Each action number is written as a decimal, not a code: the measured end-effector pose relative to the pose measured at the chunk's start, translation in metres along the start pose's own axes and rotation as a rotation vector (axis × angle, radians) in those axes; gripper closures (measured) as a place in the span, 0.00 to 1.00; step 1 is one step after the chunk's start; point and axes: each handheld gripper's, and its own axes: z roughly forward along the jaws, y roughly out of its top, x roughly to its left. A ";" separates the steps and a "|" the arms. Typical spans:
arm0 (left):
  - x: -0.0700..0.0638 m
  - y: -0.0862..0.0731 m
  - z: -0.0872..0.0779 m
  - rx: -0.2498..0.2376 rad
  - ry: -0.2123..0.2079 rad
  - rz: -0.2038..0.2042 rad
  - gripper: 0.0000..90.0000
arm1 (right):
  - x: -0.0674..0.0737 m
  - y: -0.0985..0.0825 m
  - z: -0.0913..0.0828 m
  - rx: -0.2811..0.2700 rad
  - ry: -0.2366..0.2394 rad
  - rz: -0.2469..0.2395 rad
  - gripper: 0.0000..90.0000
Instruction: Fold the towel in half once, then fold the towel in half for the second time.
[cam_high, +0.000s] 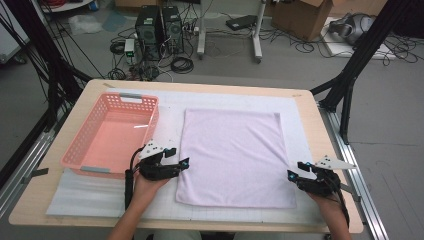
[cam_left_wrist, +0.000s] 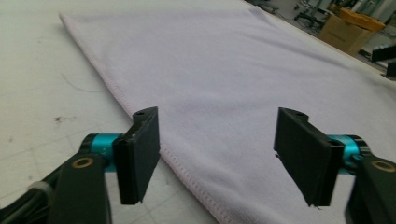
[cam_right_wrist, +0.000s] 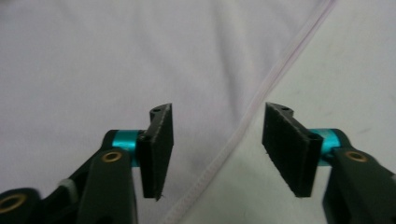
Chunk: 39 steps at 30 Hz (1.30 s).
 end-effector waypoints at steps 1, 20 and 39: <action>-0.001 0.000 0.000 -0.007 0.002 0.001 0.26 | -0.001 0.000 -0.001 -0.014 -0.007 0.004 0.32; 0.000 0.000 0.000 -0.010 -0.036 0.011 0.21 | -0.002 0.003 0.000 -0.038 -0.032 -0.001 0.23; -0.004 0.008 0.006 -0.019 -0.038 -0.002 0.19 | -0.004 0.002 0.004 -0.015 -0.022 0.012 0.23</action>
